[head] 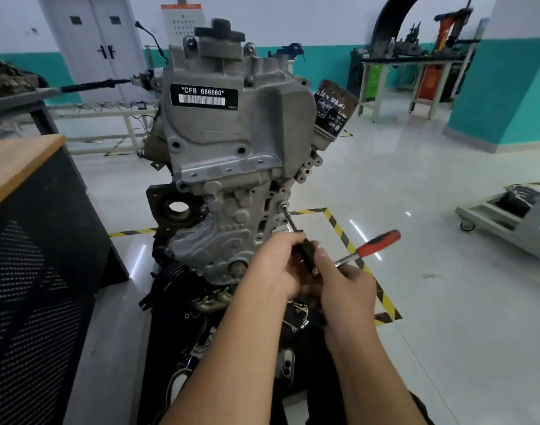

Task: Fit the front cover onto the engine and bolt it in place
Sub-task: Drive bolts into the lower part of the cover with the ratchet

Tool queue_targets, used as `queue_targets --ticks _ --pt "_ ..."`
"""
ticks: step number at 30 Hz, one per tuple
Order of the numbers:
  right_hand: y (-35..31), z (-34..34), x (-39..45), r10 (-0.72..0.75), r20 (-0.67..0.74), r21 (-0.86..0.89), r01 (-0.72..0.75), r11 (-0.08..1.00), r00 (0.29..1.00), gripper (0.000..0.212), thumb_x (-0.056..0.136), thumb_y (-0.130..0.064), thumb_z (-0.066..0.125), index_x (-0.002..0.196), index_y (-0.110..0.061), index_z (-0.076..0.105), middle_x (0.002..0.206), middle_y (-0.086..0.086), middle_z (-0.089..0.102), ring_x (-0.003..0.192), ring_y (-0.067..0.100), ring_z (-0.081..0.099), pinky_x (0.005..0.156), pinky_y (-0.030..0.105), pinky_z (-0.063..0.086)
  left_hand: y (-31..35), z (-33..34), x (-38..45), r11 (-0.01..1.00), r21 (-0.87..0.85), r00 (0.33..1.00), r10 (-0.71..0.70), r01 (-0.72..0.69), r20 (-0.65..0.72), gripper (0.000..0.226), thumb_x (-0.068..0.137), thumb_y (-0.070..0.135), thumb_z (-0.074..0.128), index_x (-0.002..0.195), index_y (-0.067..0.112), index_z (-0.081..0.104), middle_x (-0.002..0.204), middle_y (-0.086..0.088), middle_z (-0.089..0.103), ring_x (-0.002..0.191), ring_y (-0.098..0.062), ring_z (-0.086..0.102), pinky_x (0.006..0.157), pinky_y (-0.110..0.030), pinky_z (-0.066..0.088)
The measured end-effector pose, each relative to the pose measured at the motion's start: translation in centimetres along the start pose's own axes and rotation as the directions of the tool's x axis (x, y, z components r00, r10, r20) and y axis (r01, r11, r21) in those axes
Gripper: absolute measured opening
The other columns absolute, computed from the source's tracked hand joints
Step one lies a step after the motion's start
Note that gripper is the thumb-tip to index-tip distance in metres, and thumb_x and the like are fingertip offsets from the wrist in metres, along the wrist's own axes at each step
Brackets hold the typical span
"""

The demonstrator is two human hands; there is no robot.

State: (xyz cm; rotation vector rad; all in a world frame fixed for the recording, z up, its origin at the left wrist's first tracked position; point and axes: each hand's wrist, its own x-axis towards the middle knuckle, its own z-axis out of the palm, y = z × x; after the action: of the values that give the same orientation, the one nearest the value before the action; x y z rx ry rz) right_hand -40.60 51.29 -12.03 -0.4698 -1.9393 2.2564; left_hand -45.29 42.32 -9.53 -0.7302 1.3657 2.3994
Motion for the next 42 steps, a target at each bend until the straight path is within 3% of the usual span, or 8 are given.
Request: queue_targets --ticks 7,15,21,24,28,33,39,42 --pt "0.4 -1.6 1.1 -0.313 0.043 -0.497 0.292 0.818 0.949 0.024 0.084 -0.035 0.081 0.069 -0.031 0.063 0.055 -0.005 0.065 0.052 0.007 0.062 0.053 0.020 0.046 -1.2 0.0 1.0 0.995 -0.040 0.995 0.090 -0.092 -0.046 0.016 0.099 0.002 0.060 0.110 -0.008 0.065 0.099 -0.022 0.073 0.081 -0.031 0.068 0.072 -0.043 0.057" --pt "1.7 -1.6 0.7 0.154 0.044 0.184 -0.159 0.970 0.987 0.037 0.094 -0.034 0.074 0.085 0.002 0.069 0.059 0.014 0.068 0.047 0.022 0.062 0.048 0.031 0.055 -1.3 -0.3 1.6 0.998 -0.052 0.998 0.029 -0.032 -0.052 0.024 0.101 0.021 0.061 0.093 0.000 0.070 0.077 -0.012 0.072 0.057 -0.026 0.066 0.040 -0.025 0.048" --pt "0.9 -2.0 1.2 -0.383 -0.006 -0.365 0.355 0.861 0.924 0.025 0.073 -0.025 0.091 0.074 -0.027 0.066 0.064 -0.016 0.069 0.064 -0.002 0.066 0.057 0.009 0.045 -0.9 0.3 1.4 0.996 -0.051 0.997 0.079 -0.080 -0.027 0.015 0.100 0.009 0.061 0.107 -0.003 0.067 0.086 -0.014 0.072 0.073 -0.026 0.069 0.058 -0.034 0.058" --pt "1.0 -1.8 1.1 -0.314 -0.012 -0.343 0.291 0.893 0.949 0.023 0.072 -0.031 0.091 0.079 -0.026 0.071 0.064 -0.011 0.070 0.062 -0.001 0.067 0.058 0.015 0.049 -1.3 0.4 1.2 0.994 -0.080 0.997 0.077 -0.075 0.024 0.016 0.101 0.011 0.057 0.101 -0.001 0.067 0.080 -0.013 0.069 0.069 -0.025 0.067 0.071 -0.036 0.058" --pt "0.9 -1.1 0.5 0.016 0.026 0.113 -0.018 0.993 1.000 0.037 0.091 -0.039 0.075 0.079 -0.004 0.070 0.063 0.014 0.071 0.045 0.022 0.063 0.045 0.032 0.053 -1.4 -0.1 1.4 0.995 -0.104 0.996 0.020 -0.011 0.085 0.048 0.104 0.026 0.057 0.063 0.008 0.076 0.076 -0.008 0.074 0.058 -0.020 0.069 0.047 -0.024 0.052" --pt "0.8 -1.8 1.0 -0.350 -0.068 -0.391 0.298 0.871 0.934 0.020 0.077 -0.037 0.086 0.073 -0.031 0.068 0.059 -0.012 0.066 0.065 -0.004 0.064 0.057 0.022 0.045 -1.4 1.1 0.7 0.984 -0.173 0.997 0.055 -0.046 0.045 0.016 0.104 0.010 0.055 0.107 -0.004 0.061 0.076 -0.015 0.067 0.061 -0.025 0.068 0.054 -0.032 0.059" --pt "1.4 -1.6 1.2 -0.078 -0.056 -0.160 0.068 0.985 0.995 0.040 0.088 -0.047 0.076 0.067 -0.013 0.073 0.057 0.005 0.070 0.054 0.026 0.069 0.056 0.039 0.059 -1.9 0.7 1.6 0.974 -0.219 0.995 0.070 -0.055 0.064 0.015 0.101 0.016 0.061 0.099 0.001 0.063 0.083 -0.010 0.066 0.068 -0.022 0.066 0.062 -0.034 0.059" --pt "1.5 -1.6 1.6 -0.212 -0.068 -0.335 0.178 0.925 0.975 0.031 0.084 -0.036 0.081 0.065 -0.018 0.066 0.054 -0.001 0.064 0.054 0.018 0.063 0.055 0.035 0.053 -1.9 0.7 1.8 0.972 -0.231 0.995 0.061 -0.040 0.083 0.014 0.105 0.009 0.051 0.101 -0.001 0.060 0.083 -0.011 0.067 0.072 -0.023 0.067 0.067 -0.040 0.059"
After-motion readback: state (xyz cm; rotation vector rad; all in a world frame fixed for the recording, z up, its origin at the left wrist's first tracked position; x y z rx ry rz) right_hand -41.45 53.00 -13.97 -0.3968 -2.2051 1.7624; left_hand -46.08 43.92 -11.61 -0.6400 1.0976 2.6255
